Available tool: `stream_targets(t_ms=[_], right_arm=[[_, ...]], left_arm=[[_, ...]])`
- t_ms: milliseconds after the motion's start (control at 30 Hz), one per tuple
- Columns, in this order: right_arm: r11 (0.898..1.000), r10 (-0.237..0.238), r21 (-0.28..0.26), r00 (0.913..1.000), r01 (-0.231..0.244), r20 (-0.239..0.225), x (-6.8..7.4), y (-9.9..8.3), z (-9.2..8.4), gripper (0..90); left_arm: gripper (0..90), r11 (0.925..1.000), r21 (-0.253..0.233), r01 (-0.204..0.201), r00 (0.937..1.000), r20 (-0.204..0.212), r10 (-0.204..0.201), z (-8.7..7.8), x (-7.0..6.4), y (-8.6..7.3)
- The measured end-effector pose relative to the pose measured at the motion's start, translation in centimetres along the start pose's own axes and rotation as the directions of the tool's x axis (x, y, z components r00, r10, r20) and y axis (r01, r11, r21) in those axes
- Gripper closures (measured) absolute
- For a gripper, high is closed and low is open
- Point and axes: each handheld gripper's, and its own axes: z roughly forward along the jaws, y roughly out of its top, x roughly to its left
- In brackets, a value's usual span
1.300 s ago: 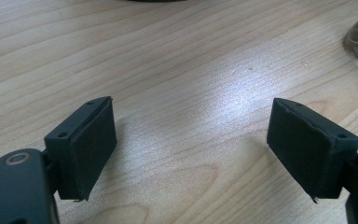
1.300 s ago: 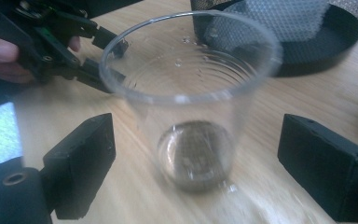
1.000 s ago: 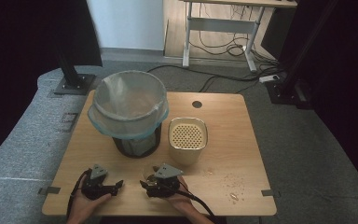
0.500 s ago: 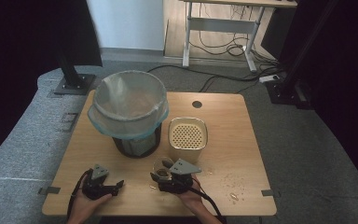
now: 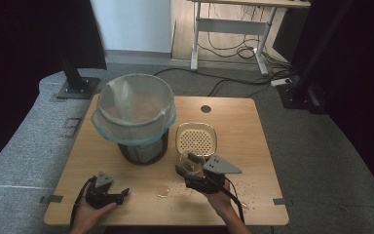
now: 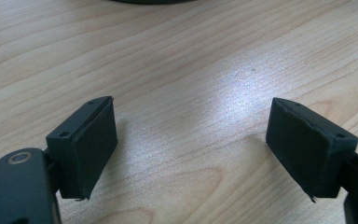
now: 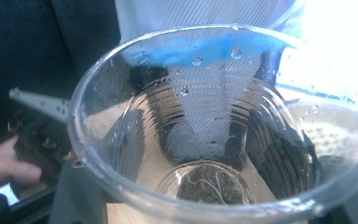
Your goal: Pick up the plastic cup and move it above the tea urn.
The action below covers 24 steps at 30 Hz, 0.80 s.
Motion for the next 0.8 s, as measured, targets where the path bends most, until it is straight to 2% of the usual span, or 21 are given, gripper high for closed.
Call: stream_targets(t_ms=[167,300,633,800], right_arm=[[1.000,0.000,-0.028,0.9995,0.000,0.031,-1.4,2.3,-0.8,38.1],[0.999,0.009,-0.034,0.9982,-0.007,0.060,-2.8,3.8,-0.9,38.1],[1.000,0.024,-0.017,0.9901,-0.022,0.138,-6.7,5.3,0.3,38.2],[1.000,0.030,-0.010,0.9864,-0.029,0.162,-7.8,5.8,0.7,38.3]], left_arm=[[15.9,1.0000,0.000,0.000,1.0000,0.001,0.000,0.0,0.0,0.0],[15.9,1.0000,-0.001,0.001,1.0000,0.002,-0.001,0.0,0.0,0.0],[15.8,1.0000,0.001,-0.002,1.0000,0.001,0.002,0.0,0.0,0.0],[15.8,1.0000,0.002,-0.003,1.0000,0.001,0.003,0.0,0.0,0.0]])
